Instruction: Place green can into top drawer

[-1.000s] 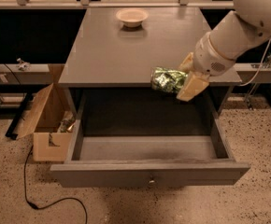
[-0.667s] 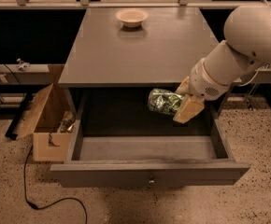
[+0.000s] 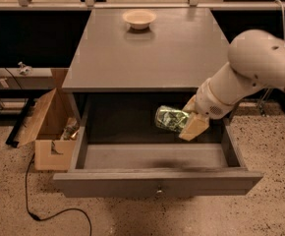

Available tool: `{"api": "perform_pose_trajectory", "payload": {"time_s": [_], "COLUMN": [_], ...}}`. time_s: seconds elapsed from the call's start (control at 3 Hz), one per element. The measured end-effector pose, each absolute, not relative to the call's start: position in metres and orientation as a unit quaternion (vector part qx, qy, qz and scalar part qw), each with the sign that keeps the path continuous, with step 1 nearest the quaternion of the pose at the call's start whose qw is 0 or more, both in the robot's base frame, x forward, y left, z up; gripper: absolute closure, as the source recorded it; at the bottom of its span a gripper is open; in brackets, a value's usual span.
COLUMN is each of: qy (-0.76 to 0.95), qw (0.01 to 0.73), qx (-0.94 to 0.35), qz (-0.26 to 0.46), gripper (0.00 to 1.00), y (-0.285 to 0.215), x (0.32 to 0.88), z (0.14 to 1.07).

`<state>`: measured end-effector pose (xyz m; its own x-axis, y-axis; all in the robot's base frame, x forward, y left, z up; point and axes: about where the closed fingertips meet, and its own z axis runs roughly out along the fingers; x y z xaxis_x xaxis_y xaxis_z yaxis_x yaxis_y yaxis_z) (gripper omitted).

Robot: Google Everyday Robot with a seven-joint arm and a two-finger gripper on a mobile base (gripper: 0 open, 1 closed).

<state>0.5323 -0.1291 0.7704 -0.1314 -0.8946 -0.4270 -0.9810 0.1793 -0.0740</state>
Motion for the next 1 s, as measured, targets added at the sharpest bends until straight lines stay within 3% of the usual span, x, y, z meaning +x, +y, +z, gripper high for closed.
{"api": "perform_pose_trajectory", "payload": {"time_s": [0.33,0.67,1.0], "qy": [0.768,0.788,0.802], "qw": [0.191,0.189,0.194], "qx": [-0.599,-0.577,-0.555], "qz": [0.126,0.107,0.105], "gripper": [1.00,0.80,0.49], "y": [-0.131,-0.123,-0.112], "x": [0.546,0.564,0.577], "z": [0.718,0.688,0.652]}}
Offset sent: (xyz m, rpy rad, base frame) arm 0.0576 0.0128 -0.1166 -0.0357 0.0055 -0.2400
